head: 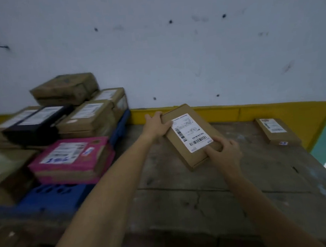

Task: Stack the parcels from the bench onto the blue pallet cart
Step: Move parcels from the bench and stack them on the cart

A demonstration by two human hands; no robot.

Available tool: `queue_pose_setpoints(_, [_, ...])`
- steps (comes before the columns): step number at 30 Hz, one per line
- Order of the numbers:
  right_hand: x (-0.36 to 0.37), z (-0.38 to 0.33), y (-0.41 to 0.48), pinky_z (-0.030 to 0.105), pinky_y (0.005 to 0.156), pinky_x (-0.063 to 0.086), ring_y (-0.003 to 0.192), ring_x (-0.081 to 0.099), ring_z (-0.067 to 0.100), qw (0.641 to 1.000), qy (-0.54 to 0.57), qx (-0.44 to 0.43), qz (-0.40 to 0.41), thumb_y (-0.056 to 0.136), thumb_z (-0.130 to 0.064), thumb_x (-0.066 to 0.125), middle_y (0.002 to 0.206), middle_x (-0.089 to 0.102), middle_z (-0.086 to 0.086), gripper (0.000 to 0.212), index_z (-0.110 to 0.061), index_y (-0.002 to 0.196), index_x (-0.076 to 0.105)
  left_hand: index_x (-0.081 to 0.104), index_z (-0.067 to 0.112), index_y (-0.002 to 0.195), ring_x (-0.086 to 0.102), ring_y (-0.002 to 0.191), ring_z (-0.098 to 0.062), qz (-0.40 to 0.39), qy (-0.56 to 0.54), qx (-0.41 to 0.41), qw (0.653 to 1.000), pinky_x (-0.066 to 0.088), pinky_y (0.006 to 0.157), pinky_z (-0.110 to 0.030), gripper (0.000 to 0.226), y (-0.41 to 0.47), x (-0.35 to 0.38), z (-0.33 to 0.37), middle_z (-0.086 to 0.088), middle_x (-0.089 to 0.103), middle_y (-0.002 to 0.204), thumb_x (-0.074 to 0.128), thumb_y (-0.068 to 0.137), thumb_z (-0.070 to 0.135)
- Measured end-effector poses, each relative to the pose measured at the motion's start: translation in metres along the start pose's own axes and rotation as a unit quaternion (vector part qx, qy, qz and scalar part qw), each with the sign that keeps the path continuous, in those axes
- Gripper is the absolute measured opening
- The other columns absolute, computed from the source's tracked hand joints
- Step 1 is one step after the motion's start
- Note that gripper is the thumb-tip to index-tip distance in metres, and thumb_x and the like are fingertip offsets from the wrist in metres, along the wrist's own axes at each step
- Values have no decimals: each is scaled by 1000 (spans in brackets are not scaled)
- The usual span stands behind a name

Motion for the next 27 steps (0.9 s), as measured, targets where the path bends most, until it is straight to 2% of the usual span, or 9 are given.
queue_pose_setpoints(4, [14,-42,-31,34,105,25,133,25,28,999,13,-41,-15,84,-23,62,145,29,8,41,-24,124,56,36,16,139,42,124,-33,24,19,-34,999,35,103,-35,67,-47,-65,-30,-19,26,142,54,86,52])
queue_pose_setpoints(9, [54,-83,-61,34,105,27,135,23,26,996,37,-61,-60,84,-23,61,146,25,9,42,-23,126,54,41,14,136,42,123,-31,70,27,-66,995,36,101,-36,67,-91,-129,-76,-17,34,137,58,84,51])
queue_pose_setpoints(12, [89,-107,-73,30,102,28,134,25,25,991,58,-76,-96,83,-21,62,144,25,8,41,-22,124,55,41,12,133,49,113,-28,98,33,-89,991,45,90,-36,69,-109,-165,-109,-15,41,134,59,82,54])
queue_pose_setpoints(15, [130,-129,-79,27,101,29,133,29,23,985,71,-84,-132,83,-18,63,143,25,8,42,-20,124,56,43,11,126,52,101,-24,124,51,-118,984,43,70,-28,67,-124,-194,-146,-12,48,128,58,81,57])
queue_pose_setpoints(19, [187,-155,-76,26,102,30,135,28,22,979,64,-89,-173,85,-20,63,146,21,8,43,-19,127,54,45,10,121,52,98,-23,135,47,-151,978,44,74,-32,60,-129,-218,-194,-11,54,120,58,83,55])
queue_pose_setpoints(23, [232,-167,-67,25,100,31,132,34,24,976,35,-89,-197,86,-18,63,147,24,11,45,-17,129,52,46,8,120,53,105,-27,125,60,-155,978,46,79,-34,58,-118,-227,-226,-13,53,121,55,85,53])
queue_pose_setpoints(27, [267,-166,-60,39,105,39,125,45,28,970,17,-64,-236,84,-17,66,144,34,13,48,-15,130,52,39,6,130,48,117,-33,127,81,-155,976,45,92,-39,64,-112,-224,-242,-17,41,134,52,87,50])
Point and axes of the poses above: each hand's wrist, its own y-axis towards the middle knuckle, its own x-axis out of the palm, z = x × y, the point moved 5 cm from there along y, towards the middle knuckle
